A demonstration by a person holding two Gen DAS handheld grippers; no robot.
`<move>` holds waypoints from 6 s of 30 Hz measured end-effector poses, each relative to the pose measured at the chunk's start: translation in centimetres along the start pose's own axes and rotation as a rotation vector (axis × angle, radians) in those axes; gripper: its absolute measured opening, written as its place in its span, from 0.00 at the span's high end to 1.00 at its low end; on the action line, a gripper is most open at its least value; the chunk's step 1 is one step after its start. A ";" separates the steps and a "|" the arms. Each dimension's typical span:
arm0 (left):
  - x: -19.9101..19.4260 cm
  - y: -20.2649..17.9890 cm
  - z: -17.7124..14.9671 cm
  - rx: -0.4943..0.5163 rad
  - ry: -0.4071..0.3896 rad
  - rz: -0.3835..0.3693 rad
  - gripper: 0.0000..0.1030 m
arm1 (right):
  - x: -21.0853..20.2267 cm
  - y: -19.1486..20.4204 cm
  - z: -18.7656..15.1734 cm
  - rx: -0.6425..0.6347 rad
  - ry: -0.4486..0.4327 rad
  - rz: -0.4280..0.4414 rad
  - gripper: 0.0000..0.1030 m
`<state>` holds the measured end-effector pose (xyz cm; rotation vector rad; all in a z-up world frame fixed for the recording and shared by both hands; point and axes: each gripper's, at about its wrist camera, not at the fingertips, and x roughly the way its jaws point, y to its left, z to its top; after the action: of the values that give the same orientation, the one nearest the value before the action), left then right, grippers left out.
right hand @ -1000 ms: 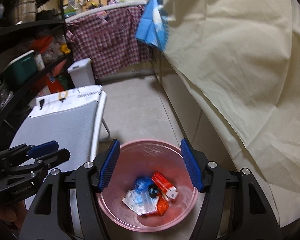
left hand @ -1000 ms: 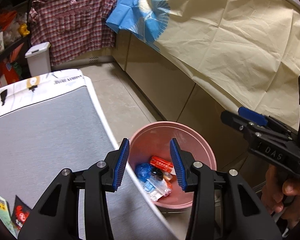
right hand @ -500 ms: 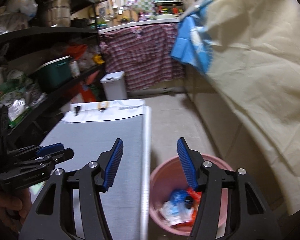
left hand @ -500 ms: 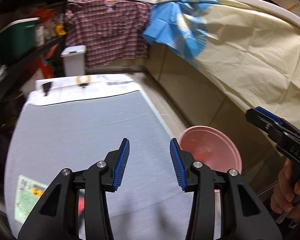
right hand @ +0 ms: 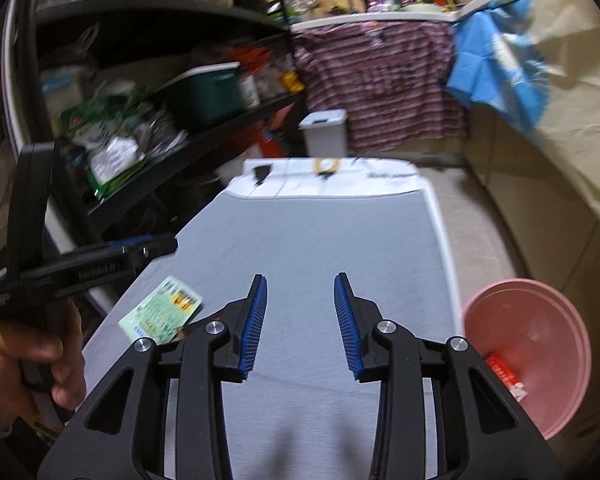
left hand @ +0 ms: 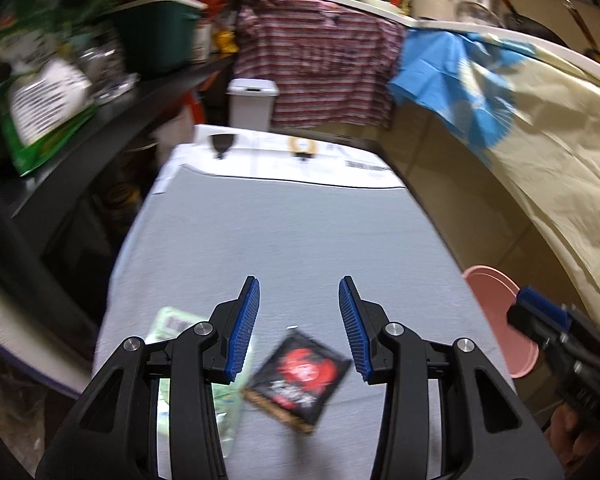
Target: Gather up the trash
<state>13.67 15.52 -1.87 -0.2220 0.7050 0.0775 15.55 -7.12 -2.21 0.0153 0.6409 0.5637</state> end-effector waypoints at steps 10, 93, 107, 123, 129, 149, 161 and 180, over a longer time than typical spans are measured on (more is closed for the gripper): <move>0.0 5.6 -1.1 -0.080 0.011 0.100 0.61 | 5.5 4.4 -3.3 0.000 0.133 0.096 0.65; 8.2 4.4 -4.0 -0.017 0.197 0.115 1.00 | 9.0 -0.7 -5.4 0.192 0.276 -0.006 1.00; 3.5 6.9 -5.2 -0.075 0.121 0.148 0.73 | 9.2 0.2 -5.2 0.187 0.273 0.008 1.00; 1.2 8.6 -9.6 -0.267 0.221 0.093 0.56 | 8.6 0.9 -5.2 0.184 0.272 0.019 1.00; 2.2 8.7 -9.8 -0.281 0.212 0.081 0.56 | 8.7 1.0 -5.2 0.182 0.276 0.022 1.00; 4.9 5.4 -6.4 -0.104 0.106 0.056 0.96 | 9.1 -0.6 -5.2 0.205 0.275 -0.007 1.00; 8.2 -0.5 -4.1 0.047 0.112 0.158 0.57 | 8.7 -2.5 -5.1 0.231 0.267 -0.038 1.00; 10.6 -3.1 -3.3 0.181 0.149 0.362 1.00 | 8.6 -3.2 -5.1 0.226 0.267 -0.025 1.00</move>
<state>20.13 11.72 -10.65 0.0762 0.8903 0.3433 19.88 -6.27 -11.76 0.1464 0.9617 0.4704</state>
